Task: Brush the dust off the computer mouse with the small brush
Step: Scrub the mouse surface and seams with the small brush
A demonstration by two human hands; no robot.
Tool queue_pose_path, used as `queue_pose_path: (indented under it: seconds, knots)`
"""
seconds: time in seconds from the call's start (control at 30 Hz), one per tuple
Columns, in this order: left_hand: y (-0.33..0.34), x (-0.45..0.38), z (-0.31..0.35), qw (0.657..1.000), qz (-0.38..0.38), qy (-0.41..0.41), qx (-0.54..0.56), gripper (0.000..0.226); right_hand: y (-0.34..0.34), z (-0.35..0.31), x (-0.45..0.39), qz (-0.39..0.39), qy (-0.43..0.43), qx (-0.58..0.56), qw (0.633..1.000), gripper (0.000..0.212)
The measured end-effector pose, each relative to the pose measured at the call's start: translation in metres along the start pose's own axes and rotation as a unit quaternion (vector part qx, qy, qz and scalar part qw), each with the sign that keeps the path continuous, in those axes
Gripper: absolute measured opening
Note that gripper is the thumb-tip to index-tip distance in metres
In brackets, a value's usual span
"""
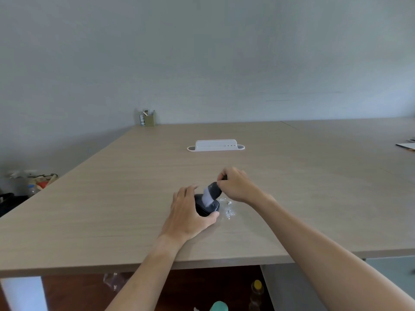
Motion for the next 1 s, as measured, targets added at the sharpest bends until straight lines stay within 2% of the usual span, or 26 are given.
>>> queue_pose_path:
  seconds: [0.13, 0.23, 0.33, 0.47, 0.57, 0.63, 0.73, 0.8, 0.93, 1.0]
  knots:
    - [0.000, 0.002, -0.001, 0.999, 0.001, 0.004, 0.035, 0.097, -0.018, 0.009, -0.001, 0.085, 0.017, -0.002, 0.996, 0.022]
    - [-0.001, 0.001, -0.001, 0.999, -0.003, 0.011, 0.045, 0.098, -0.008, 0.004, -0.002, 0.052, 0.016, -0.062, 0.997, 0.013]
    - [-0.002, 0.001, 0.001, 0.999, -0.001, 0.016, 0.048, 0.098, 0.009, 0.006, -0.005, -0.004, 0.020, -0.086, 0.996, 0.016]
    - [-0.002, 0.003, 0.004, 0.998, -0.006, 0.028, 0.052, 0.099, -0.005, 0.016, -0.005, 0.048, 0.026, 0.013, 0.998, 0.012]
    - [-0.002, 0.003, 0.003, 0.998, -0.016, 0.028, 0.051, 0.096, -0.018, 0.020, -0.003, 0.099, 0.029, -0.031, 0.994, 0.006]
    - [-0.002, 0.001, 0.002, 0.999, -0.014, 0.030, 0.028, 0.094, -0.014, 0.014, -0.004, 0.090, 0.026, -0.063, 0.994, 0.011]
    - [-0.005, 0.001, 0.002, 1.000, 0.003, 0.007, -0.011, 0.094, 0.007, 0.007, -0.008, 0.009, 0.013, -0.111, 0.994, 0.014]
    - [-0.006, 0.001, 0.002, 1.000, 0.016, -0.008, -0.012, 0.095, 0.011, 0.008, -0.009, -0.011, 0.014, -0.086, 0.996, 0.014]
    - [-0.004, 0.000, 0.003, 1.000, 0.009, -0.006, 0.007, 0.095, -0.011, 0.012, -0.001, 0.048, 0.030, -0.004, 0.998, 0.034]
    - [-0.005, 0.000, 0.003, 1.000, 0.004, 0.002, 0.025, 0.093, -0.018, 0.014, 0.000, 0.069, 0.026, -0.027, 0.997, 0.029]
Point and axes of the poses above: each hand's wrist, its own x-axis away from the middle knuckle, its own y-axis out of the palm, z = x × y, the point moved 7 cm from there along -x, towards the middle knuckle, and after that the axes turned 7 degrees about -z, right-handed, at the moved point
